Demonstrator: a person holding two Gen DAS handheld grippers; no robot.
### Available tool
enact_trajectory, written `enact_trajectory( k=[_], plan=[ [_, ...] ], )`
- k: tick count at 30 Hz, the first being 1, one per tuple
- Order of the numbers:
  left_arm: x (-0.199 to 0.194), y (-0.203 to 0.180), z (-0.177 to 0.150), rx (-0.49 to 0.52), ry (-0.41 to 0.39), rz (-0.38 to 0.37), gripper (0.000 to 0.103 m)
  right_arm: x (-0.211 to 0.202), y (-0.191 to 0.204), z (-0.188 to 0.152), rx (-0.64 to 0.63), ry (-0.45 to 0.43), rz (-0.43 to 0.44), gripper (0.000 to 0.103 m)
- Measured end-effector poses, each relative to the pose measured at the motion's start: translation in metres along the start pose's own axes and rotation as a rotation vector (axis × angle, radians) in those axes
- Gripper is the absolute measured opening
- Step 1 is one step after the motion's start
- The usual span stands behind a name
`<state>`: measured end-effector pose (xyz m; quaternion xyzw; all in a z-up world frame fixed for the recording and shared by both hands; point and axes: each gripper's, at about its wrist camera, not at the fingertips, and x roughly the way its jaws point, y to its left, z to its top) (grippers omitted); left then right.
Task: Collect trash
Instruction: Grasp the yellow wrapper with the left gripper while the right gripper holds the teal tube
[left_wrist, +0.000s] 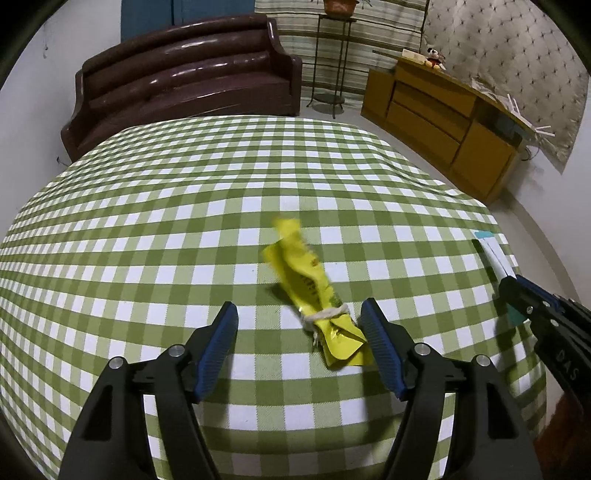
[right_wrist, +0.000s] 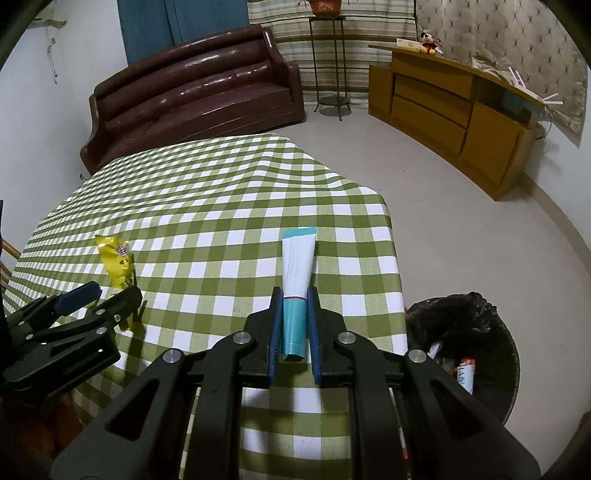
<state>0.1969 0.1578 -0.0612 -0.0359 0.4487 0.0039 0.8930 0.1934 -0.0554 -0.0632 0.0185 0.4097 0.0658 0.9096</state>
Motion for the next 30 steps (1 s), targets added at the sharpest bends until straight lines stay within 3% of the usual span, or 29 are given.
enact_trajectory(
  k=[8,16,30],
  plan=[
    [-0.007,0.017,-0.014,0.005,0.007,-0.009,0.067,0.001,0.004,-0.007,0.0,0.005,0.001,0.013],
    [-0.002,0.006,-0.005,0.036,0.002,-0.025,0.067,0.001,0.005,-0.009,0.003,0.005,0.001,0.013],
    [0.002,-0.002,0.004,0.112,-0.009,-0.018,0.044,0.0,0.005,-0.009,0.004,0.006,-0.002,0.013]
  ],
)
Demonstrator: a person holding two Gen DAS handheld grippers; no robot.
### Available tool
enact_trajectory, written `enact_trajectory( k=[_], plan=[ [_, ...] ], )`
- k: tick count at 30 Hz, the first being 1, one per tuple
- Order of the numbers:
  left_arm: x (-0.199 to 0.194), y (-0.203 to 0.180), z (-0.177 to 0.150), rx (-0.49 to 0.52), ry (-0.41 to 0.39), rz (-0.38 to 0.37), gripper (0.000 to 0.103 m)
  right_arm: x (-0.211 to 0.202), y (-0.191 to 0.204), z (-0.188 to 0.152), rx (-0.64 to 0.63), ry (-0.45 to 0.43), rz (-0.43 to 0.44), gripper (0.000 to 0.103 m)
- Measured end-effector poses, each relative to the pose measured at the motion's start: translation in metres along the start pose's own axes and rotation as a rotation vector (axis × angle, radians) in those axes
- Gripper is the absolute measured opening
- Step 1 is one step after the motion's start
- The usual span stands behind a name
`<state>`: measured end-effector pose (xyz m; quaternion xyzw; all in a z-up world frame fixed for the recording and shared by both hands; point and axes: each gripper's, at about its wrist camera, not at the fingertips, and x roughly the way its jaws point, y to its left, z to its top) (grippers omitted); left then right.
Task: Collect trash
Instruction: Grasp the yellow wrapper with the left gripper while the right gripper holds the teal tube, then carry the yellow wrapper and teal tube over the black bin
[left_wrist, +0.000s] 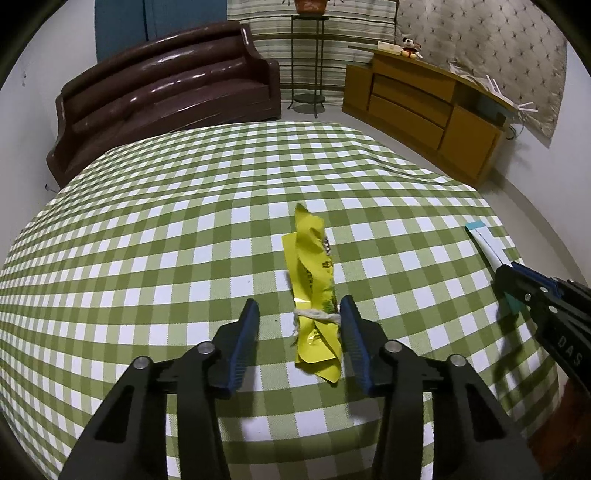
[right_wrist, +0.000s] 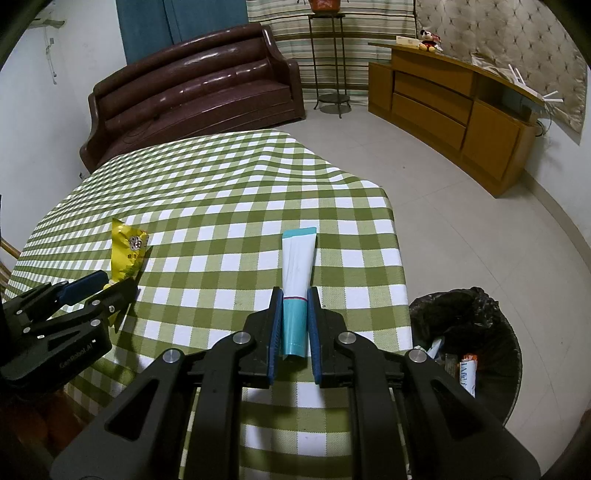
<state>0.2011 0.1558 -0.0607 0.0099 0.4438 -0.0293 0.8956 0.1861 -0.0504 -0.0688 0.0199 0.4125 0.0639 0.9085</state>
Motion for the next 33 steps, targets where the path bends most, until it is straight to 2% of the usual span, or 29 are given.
enact_trajectory(
  k=[7,23,33],
  plan=[
    [0.0,-0.009,-0.003,0.039,-0.011,0.012,0.026,-0.001,0.0,-0.001,-0.001,0.0,-0.006,0.013],
    [-0.003,-0.012,-0.011,0.035,-0.027,0.014,0.025,-0.006,0.0,-0.003,0.004,-0.004,-0.013,0.013],
    [-0.025,-0.007,-0.02,0.017,-0.055,0.016,0.025,-0.028,0.0,-0.015,0.013,-0.023,-0.017,0.013]
  ],
)
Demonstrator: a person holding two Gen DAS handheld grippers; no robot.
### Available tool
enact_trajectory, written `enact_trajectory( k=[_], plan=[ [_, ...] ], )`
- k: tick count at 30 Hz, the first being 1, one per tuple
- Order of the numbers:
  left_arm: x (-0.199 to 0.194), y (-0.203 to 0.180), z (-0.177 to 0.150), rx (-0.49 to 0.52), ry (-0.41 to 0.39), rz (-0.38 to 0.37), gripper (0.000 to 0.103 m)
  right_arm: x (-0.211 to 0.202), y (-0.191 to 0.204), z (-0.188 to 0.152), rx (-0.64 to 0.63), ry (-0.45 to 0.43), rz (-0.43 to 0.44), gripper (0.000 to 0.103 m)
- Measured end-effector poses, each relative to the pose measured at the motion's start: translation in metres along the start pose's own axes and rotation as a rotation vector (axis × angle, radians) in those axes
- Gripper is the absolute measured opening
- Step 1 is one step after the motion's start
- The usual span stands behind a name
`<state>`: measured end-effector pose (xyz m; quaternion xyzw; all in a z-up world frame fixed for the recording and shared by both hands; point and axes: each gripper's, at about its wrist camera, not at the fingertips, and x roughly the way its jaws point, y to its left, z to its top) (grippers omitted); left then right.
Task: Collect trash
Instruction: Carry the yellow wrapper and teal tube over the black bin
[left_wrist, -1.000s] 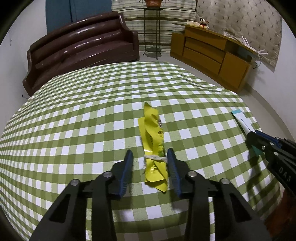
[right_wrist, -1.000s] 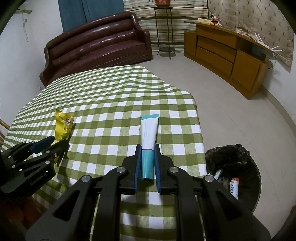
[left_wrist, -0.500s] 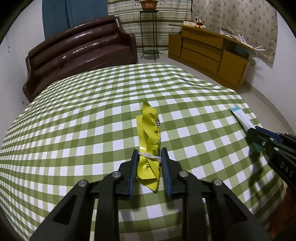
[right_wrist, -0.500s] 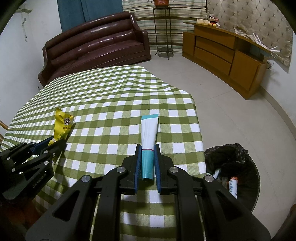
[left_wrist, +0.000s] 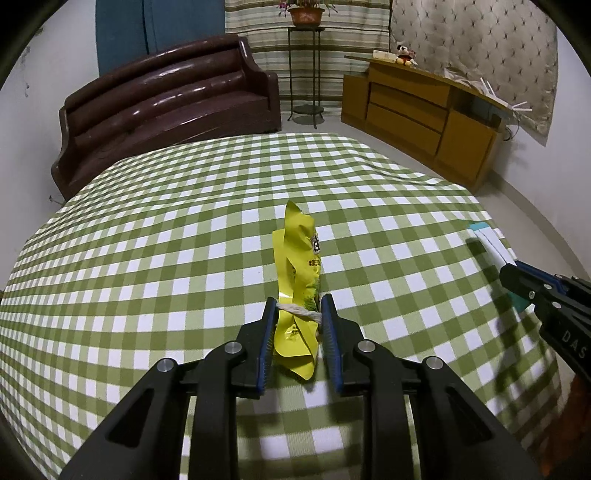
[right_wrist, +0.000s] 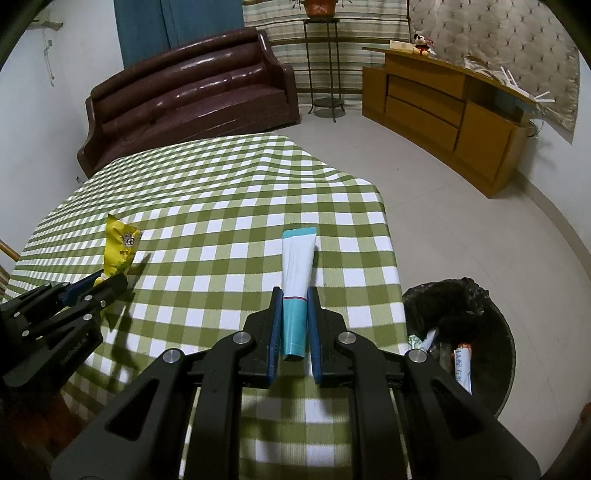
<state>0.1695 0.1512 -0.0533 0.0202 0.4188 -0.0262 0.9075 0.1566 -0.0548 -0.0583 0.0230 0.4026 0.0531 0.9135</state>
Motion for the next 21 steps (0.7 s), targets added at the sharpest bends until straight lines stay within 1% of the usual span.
enact_trajectory(
  k=[12,16,21],
  plan=[
    [-0.051,-0.004,-0.026,0.006,-0.057,-0.019,0.025,-0.046,-0.011,-0.028,0.02,-0.036,-0.019,0.013],
    [-0.067,-0.014,-0.034,0.013,-0.076,-0.034,0.025,-0.062,-0.019,-0.04,0.031,-0.051,-0.03,0.013],
    [-0.085,-0.037,-0.041,0.036,-0.105,-0.072,0.025,-0.083,-0.033,-0.052,0.053,-0.07,-0.055,0.013]
  ],
)
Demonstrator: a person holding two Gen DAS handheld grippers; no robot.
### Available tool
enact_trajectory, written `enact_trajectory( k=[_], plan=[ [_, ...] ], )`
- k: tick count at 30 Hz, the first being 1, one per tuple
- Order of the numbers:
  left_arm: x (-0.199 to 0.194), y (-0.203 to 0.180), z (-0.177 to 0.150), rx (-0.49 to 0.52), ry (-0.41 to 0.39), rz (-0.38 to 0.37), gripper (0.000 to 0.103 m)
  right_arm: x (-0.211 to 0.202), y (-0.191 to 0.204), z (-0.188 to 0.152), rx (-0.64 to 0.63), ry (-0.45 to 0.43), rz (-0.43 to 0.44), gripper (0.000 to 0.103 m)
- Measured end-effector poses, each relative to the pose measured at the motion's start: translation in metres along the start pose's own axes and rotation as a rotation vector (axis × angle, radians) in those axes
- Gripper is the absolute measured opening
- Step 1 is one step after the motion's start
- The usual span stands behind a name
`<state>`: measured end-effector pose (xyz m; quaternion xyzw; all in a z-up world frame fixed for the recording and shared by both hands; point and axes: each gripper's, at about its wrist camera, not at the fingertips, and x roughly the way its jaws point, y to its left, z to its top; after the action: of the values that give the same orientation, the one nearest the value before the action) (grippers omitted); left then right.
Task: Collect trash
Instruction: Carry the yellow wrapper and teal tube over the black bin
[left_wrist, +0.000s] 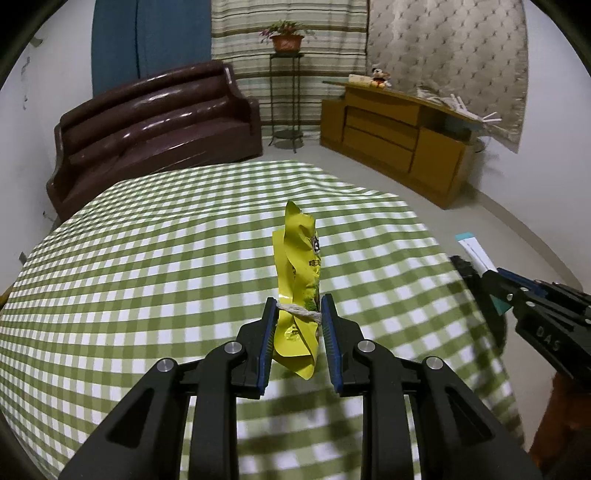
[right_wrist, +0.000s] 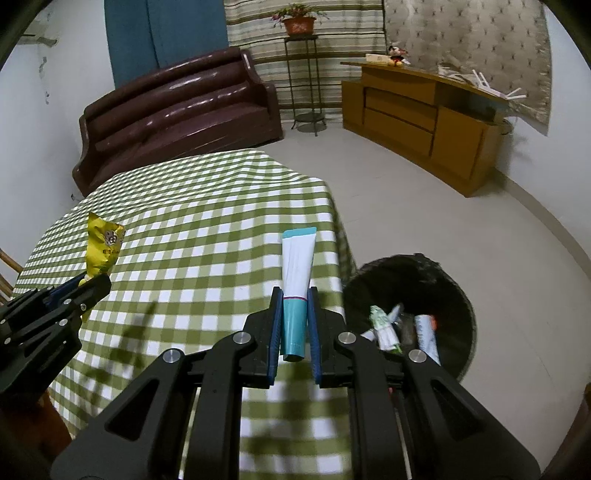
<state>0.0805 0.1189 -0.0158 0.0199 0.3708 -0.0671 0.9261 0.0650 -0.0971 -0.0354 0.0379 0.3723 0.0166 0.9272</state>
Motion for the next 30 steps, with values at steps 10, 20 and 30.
enact_trajectory(
  k=[10,20,30],
  plan=[
    [-0.014,-0.051,0.004,0.054,-0.041,-0.087,0.025,-0.032,-0.034,-0.004,0.035,-0.042,-0.065,0.013],
    [-0.006,-0.092,0.018,0.104,-0.057,-0.152,0.025,-0.042,-0.063,-0.007,0.052,-0.06,-0.116,0.013],
    [0.012,-0.122,0.028,0.128,-0.053,-0.188,0.025,-0.042,-0.088,-0.008,0.081,-0.067,-0.149,0.013]
  ],
)
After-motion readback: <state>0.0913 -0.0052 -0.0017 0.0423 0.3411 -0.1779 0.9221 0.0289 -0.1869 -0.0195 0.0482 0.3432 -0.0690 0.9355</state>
